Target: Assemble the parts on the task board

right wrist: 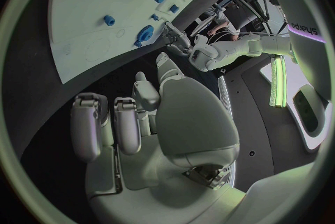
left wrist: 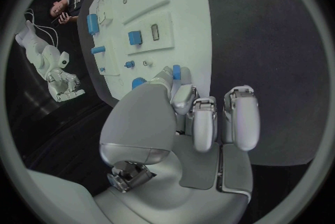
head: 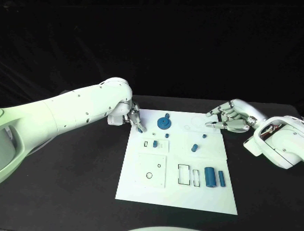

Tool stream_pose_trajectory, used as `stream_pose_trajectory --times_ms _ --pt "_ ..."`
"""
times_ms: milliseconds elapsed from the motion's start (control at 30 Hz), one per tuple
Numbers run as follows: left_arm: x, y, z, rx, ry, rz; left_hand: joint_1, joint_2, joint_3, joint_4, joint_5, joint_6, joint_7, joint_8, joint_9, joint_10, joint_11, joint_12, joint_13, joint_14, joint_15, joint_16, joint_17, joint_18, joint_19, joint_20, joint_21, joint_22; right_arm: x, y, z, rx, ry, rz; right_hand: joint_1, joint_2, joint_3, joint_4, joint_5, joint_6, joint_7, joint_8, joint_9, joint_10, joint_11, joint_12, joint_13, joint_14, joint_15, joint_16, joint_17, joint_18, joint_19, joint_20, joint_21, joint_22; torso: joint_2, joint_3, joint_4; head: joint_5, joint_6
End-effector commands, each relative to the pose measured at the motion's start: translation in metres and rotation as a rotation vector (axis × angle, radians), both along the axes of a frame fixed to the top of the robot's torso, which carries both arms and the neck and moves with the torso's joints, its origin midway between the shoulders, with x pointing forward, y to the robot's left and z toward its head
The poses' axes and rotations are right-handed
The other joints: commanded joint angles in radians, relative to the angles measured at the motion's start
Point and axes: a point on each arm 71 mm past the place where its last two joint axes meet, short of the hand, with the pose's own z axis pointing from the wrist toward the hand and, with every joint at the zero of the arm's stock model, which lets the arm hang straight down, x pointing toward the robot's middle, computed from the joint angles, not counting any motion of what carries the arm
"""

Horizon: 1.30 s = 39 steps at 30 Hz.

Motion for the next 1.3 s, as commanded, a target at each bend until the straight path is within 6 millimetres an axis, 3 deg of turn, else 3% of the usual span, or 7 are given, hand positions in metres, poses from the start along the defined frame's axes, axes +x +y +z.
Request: stream_pose_trajectory --times_ms 33,233,667,1067,1300 --pt "0.0 -0.002 0.0 -0.059 -0.001 0.002 0.063 0.019 0.077 -0.024 -0.041 -0.009 0.001 -0.012 -0.007 -0.006 0.0 -0.011 -0.005 0.105 0.0 0.003 0.263 0.009 0.027 -0.006 -0.005 0.115 0.0 0.001 -0.001 -0.005 0.008 0.012 -0.003 0.01 -0.003 0.0 0.003 0.005 -0.002 0.005 0.002 -0.004 -0.004 -0.004 -0.001 0.086 -0.006 -0.005 0.19 0.006 -0.006 -0.003 -0.006 0.027 0.0 0.0 0.0 0.001 0.001" --pt "-0.001 -0.001 0.001 -0.093 -0.016 0.018 0.047 -0.022 0.175 -0.017 -0.054 -0.007 0.006 -0.012 -0.008 -0.002 0.004 -0.015 -0.008 0.105 0.003 0.003 0.263 0.009 0.025 -0.004 -0.008 0.114 0.0 0.001 -0.001 -0.007 0.008 0.013 -0.003 0.01 -0.003 0.0 0.003 0.005 -0.002 0.005 0.002 -0.004 -0.004 -0.004 -0.001 0.086 -0.006 -0.005 0.19 0.006 -0.006 -0.003 -0.006 0.027 0.0 0.0008 0.0003 0.002 0.001" --pt "-0.021 -0.001 0.01 -0.22 -0.067 0.034 0.006 -0.067 0.283 -0.012 -0.055 -0.01 0.003 0.014 0.01 0.0 0.001 -0.018 -0.013 0.105 0.002 0.003 0.263 0.011 0.023 -0.005 -0.015 0.108 0.001 0.0 -0.002 -0.006 0.005 0.002 -0.002 0.012 -0.004 0.0 0.003 0.006 -0.002 0.005 0.002 -0.004 -0.004 -0.004 -0.001 0.086 -0.006 -0.005 0.19 0.006 -0.006 -0.003 -0.006 0.027 -0.002 0.002 0.0017 0.003 0.001" --pt "-0.056 -0.001 0.007 -0.22 -0.164 -0.023 -0.006 -0.089 0.318 -0.017 -0.055 -0.009 0.0 0.029 0.019 0.014 -0.002 -0.002 0.002 0.105 0.0 0.003 0.263 0.009 0.028 -0.007 -0.009 0.117 0.002 -0.001 -0.003 -0.005 0.007 -0.003 -0.001 0.013 -0.004 0.0 0.004 0.006 -0.002 0.005 0.002 -0.005 -0.004 -0.006 -0.002 0.086 -0.006 -0.006 0.189 0.007 -0.006 -0.003 -0.007 0.026 -0.004 0.0012 0.0022 0.005 0.005" --pt "-0.069 -0.006 -0.002 -0.188 -0.174 -0.035 -0.016 -0.101 0.334 -0.016 -0.055 -0.003 -0.003 0.038 0.022 0.023 -0.005 0.008 0.012 0.105 -0.002 0.003 0.263 0.007 0.032 -0.009 -0.003 0.124 0.002 0.001 -0.005 -0.004 0.011 0.0 -0.001 0.013 -0.004 0.0 0.004 0.006 -0.002 0.005 0.002 -0.005 -0.004 -0.006 -0.002 0.086 -0.006 -0.006 0.189 0.007 -0.006 -0.003 -0.007 0.026 -0.007 -0.0004 0.0051 0.006 0.0"
